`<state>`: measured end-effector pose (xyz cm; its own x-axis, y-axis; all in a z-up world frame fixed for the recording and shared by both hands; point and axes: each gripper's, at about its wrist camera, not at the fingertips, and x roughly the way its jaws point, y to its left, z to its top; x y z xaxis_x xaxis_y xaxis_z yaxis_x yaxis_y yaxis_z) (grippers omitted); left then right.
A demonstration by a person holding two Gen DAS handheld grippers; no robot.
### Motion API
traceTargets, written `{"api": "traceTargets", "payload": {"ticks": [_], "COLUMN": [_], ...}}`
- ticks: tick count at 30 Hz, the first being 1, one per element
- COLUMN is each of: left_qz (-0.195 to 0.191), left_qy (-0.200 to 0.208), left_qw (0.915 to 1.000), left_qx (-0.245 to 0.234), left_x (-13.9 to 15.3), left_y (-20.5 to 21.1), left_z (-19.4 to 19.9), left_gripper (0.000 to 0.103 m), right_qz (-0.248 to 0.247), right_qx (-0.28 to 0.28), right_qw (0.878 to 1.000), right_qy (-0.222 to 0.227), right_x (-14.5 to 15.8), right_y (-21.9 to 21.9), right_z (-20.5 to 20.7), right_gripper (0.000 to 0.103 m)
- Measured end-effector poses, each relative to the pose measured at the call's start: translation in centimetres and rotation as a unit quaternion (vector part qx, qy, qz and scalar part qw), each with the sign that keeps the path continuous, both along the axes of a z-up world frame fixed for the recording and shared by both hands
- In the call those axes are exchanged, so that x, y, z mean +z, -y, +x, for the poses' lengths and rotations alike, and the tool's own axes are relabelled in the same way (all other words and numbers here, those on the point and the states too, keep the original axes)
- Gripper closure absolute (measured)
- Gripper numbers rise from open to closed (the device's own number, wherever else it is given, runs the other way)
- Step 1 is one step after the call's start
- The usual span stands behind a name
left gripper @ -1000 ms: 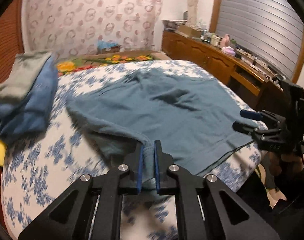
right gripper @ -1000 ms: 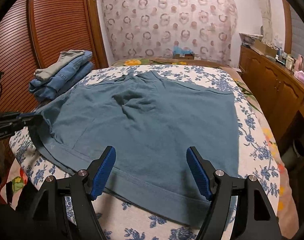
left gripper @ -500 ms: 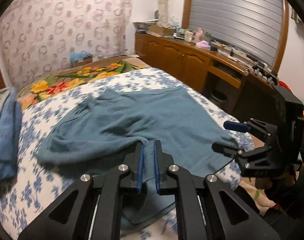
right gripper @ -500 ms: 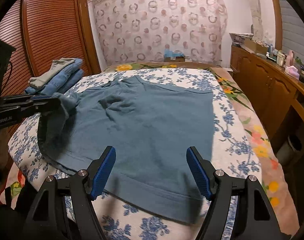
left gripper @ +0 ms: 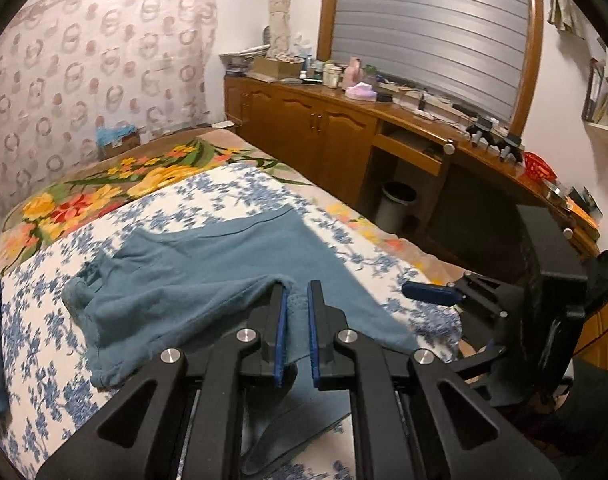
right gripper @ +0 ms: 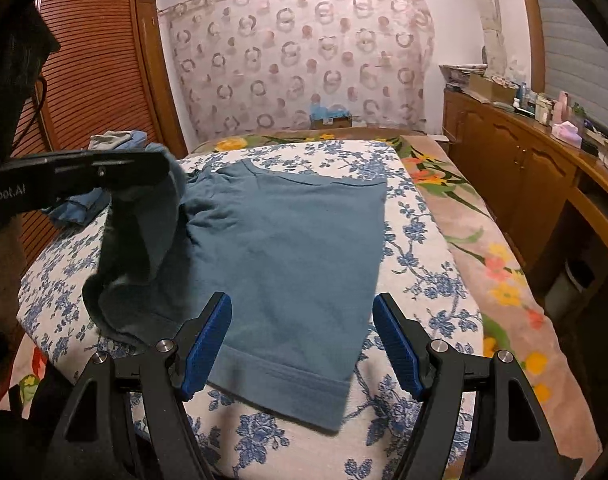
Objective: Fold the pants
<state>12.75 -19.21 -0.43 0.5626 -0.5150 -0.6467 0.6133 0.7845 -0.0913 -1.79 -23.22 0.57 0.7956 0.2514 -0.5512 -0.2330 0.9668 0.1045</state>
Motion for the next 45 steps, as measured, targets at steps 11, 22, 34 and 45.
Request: {"api": "traceTargets", "payload": {"ticks": [11,22,34,45], "left_qz": [0.021,0.022,0.023,0.021], "left_qy": [0.004,-0.009,-0.034,-0.045], "left_qw": [0.9983,0.9957,0.9933,0.9908], "left_qx": [0.055,0.090,0.108,0.126], "left_x": [-1.0,-3.6,-6.3,-7.6], "left_y": [-1.8,-6.2,-8.4,-9.5], "left_z": [0.8,0.6,0.4,0.3], "left_gripper": [0.054,0.045,0.045,0.045], "right_qz": [-0.002,0.000,0.002,0.034], "right_qx": [-0.018,0.018,0.053,0.075], "right_qw": [1.000,1.000,0.997,0.996], "right_qy": [-0.002,0.001,-0.050,-0.024], "right_x": [0.1,0.1,-1.7,0.4], "right_y": [0.4,-1.2,-1.6,-0.3], "right_z": [-0.5,1.4,6.5,4.3], "right_gripper": [0.028,0.040,0.069,0.097]}}
